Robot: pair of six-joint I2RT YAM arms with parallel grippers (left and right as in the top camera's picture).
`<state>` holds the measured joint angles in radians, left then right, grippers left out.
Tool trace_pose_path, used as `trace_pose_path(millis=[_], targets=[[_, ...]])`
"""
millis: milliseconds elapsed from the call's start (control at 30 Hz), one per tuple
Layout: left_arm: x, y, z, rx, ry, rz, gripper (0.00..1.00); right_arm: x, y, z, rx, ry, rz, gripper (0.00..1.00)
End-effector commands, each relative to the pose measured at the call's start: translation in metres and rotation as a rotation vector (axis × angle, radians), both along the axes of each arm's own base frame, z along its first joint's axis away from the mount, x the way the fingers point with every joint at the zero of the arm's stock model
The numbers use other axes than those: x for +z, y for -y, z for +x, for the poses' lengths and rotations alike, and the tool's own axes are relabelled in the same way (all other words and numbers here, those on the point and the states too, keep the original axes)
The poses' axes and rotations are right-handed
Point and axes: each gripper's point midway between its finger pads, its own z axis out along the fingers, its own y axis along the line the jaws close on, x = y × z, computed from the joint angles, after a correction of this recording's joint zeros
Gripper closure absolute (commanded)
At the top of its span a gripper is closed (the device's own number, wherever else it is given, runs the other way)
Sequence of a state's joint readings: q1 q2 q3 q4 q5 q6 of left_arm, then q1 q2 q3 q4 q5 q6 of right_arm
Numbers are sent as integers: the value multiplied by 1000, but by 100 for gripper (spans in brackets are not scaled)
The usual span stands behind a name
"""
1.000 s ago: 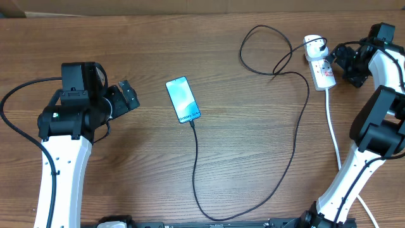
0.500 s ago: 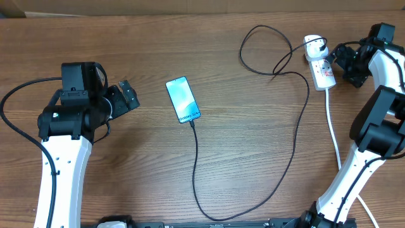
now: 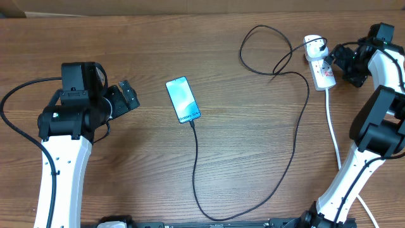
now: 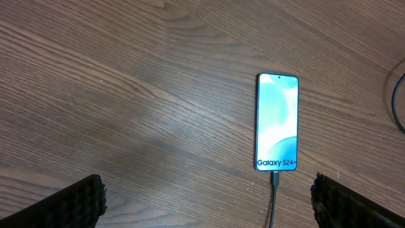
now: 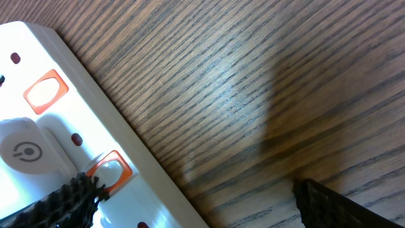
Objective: Plug charger to phone and switch on socket
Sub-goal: 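Hold the right gripper on the switch while the left arm stays raised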
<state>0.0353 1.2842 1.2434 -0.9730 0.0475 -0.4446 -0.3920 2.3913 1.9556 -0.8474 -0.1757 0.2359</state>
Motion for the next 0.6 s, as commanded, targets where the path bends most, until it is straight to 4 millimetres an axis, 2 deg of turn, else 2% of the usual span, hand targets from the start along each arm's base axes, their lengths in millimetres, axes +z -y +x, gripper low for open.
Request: trace_pose_path(millis=[0,267,567], targets=[[0,-2,1,-2,1,8,1,-29,-8,-7,9,-53,32,0],[0,-2,1,-2,1,8,0,8,14,9,-61,26,29,0],[0,-2,1,-2,1,8,1,9,12,10,-57,21,30,0]])
